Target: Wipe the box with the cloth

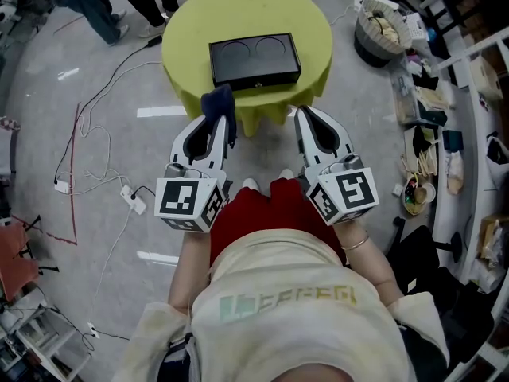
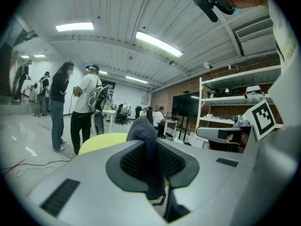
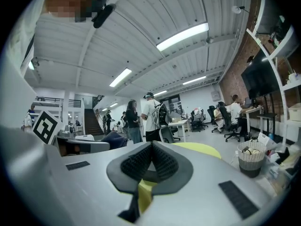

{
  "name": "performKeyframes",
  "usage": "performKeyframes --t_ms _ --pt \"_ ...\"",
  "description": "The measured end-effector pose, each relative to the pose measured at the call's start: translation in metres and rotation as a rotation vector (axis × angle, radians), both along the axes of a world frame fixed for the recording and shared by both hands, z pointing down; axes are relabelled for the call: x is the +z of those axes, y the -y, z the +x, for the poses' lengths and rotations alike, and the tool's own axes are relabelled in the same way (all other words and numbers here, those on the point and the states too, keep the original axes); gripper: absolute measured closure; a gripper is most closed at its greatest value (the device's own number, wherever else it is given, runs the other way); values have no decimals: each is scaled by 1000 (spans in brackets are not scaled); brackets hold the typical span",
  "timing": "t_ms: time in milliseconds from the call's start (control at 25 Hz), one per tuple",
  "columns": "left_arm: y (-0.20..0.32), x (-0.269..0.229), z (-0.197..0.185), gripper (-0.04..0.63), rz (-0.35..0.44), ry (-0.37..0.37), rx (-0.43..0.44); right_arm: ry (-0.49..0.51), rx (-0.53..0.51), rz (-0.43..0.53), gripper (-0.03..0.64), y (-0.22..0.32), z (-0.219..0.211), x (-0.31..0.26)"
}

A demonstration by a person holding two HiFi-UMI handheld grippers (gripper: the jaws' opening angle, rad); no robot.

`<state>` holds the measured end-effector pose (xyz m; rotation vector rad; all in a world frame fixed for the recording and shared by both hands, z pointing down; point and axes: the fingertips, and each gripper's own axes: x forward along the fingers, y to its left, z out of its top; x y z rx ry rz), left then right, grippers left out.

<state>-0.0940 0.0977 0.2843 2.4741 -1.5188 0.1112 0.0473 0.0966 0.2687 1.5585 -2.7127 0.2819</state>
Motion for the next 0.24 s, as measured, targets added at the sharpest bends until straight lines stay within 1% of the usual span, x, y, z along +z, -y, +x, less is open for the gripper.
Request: performKeyframes --t_ms 240 --pt "-3 2 -3 532 18 -17 8 -3 11 10 580 -3 -3 2"
